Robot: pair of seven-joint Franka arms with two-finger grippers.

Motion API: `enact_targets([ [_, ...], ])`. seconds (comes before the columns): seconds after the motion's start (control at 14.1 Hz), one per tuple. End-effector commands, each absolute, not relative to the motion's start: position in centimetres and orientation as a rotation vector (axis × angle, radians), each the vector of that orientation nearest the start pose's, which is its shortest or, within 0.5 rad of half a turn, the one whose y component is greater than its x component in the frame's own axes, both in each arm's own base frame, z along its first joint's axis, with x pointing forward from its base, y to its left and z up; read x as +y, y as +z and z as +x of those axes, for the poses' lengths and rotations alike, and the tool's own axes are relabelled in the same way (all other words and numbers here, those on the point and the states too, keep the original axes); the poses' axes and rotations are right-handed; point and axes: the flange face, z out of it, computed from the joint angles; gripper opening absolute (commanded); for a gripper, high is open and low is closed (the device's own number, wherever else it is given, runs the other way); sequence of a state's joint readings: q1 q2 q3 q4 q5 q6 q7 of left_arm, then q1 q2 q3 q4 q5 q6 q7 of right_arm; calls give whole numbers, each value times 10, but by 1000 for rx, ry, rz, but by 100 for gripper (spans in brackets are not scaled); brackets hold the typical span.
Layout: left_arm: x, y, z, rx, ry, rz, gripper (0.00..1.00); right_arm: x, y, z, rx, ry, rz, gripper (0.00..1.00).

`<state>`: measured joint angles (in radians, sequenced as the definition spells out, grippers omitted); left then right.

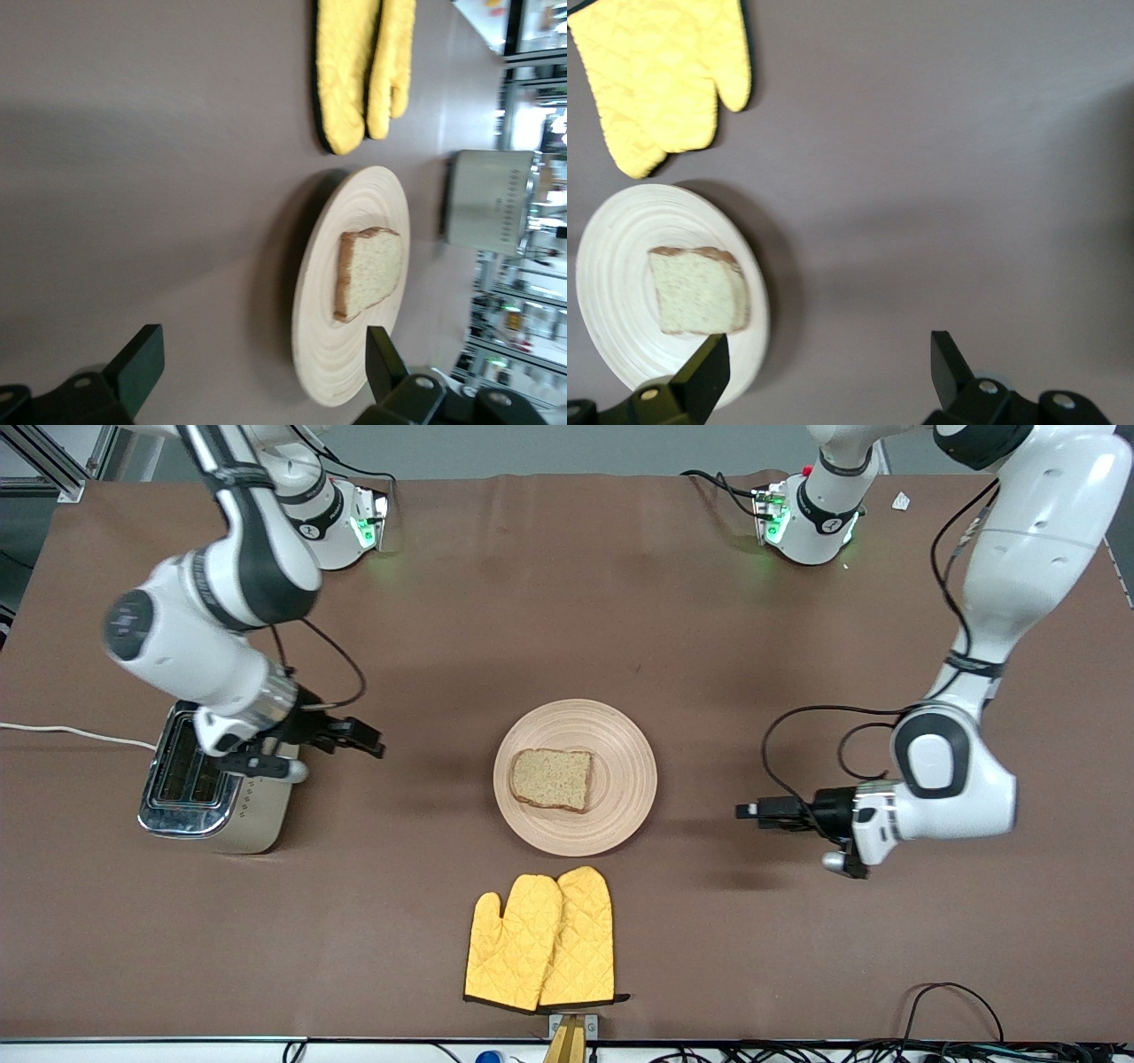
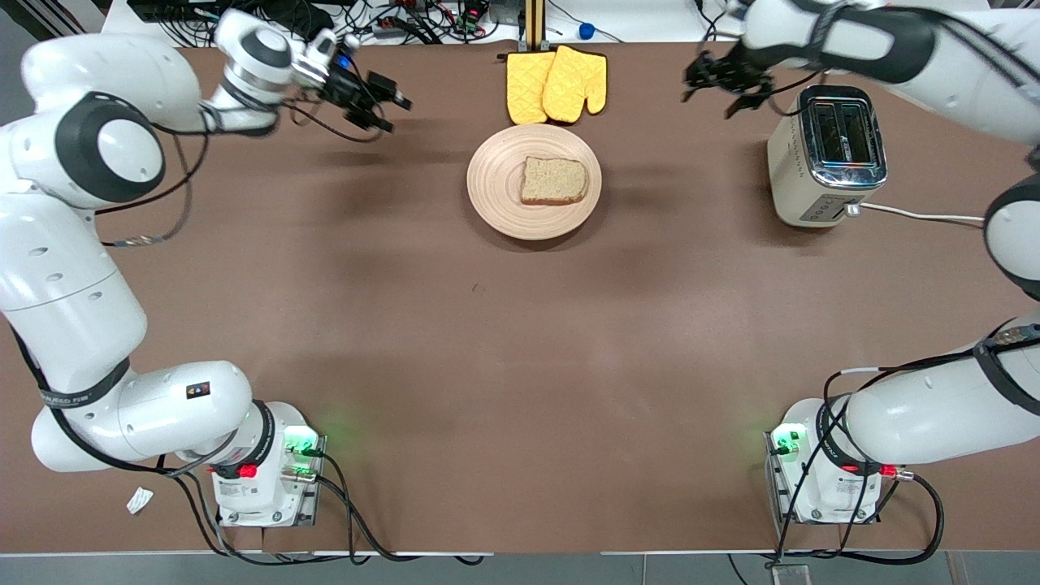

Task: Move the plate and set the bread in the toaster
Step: 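Release the plate with the left gripper while the right gripper approaches it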

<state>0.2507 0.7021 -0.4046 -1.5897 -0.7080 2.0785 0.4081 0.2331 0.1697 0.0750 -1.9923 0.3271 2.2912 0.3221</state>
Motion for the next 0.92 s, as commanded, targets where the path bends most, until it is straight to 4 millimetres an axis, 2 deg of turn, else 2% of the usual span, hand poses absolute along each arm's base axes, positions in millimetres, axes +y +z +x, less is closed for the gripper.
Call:
enact_targets([
  [0.0,-79,316,693,-76,-76,2405,100,214,361,573,357,-84,-2812,100],
  [0.14,-55,368,699,-92,-57,2538,100,239,345,572,353,-131,-2804,100],
  [0.28,-36,417,696,-102,-67,2673,100,256,328,570,379,-136,-2801,100],
  [0.43,-29,457,684,-119,-103,2776,100,282,308,563,402,-117,-2804,100],
  [0.64,-24,521,661,-111,-50,2934,100,321,282,552,425,-71,-2816,100],
  [0.85,-27,574,630,-34,-49,3034,100,343,266,542,445,-86,-2878,100],
])
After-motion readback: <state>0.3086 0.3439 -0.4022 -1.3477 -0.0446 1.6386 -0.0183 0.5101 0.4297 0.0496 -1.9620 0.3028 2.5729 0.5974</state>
